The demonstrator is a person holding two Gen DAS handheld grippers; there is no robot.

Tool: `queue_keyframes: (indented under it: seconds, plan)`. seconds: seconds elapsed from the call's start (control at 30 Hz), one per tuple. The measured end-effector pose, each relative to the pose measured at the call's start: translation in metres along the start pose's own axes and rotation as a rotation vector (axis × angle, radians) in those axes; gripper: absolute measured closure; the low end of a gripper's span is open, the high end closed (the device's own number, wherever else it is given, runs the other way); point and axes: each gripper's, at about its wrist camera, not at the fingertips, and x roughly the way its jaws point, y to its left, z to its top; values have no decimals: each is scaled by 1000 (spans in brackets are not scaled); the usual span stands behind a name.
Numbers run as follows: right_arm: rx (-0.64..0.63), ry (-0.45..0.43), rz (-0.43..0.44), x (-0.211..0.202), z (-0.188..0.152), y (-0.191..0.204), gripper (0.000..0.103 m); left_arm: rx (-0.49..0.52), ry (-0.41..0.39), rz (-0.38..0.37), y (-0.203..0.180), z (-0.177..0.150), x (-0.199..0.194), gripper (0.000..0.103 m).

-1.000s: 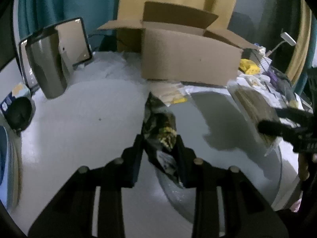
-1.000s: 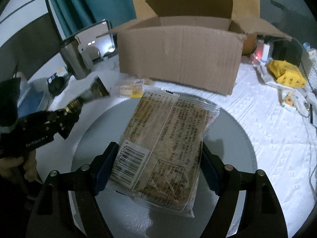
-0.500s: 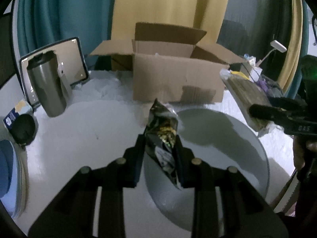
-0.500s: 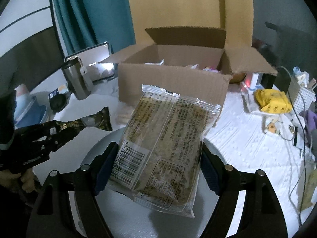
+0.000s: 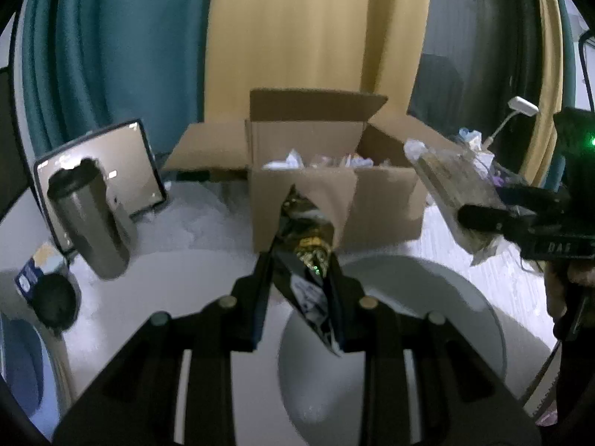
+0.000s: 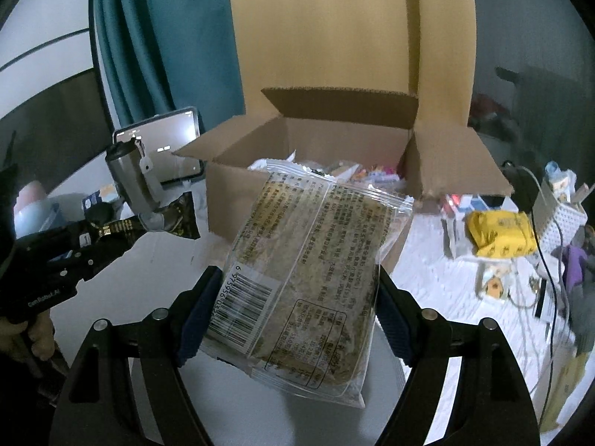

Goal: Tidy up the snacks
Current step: 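Lift and carry both packets over the cardboard box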

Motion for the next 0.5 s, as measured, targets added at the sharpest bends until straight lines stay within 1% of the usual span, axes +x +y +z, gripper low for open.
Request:
queue_keyframes:
  seconds: [0.23, 0.37, 0.5]
  plan:
    - [-5, -15, 7, 14, 19, -11, 22, 27, -46, 10, -4, 30, 14, 74]
    - [-6, -20, 8, 23, 29, -17, 22, 49, -69, 15, -4, 49, 28, 74]
    - [-5, -21, 7, 33, 39, -25, 22, 45, -85, 17, -1, 66, 45, 74]
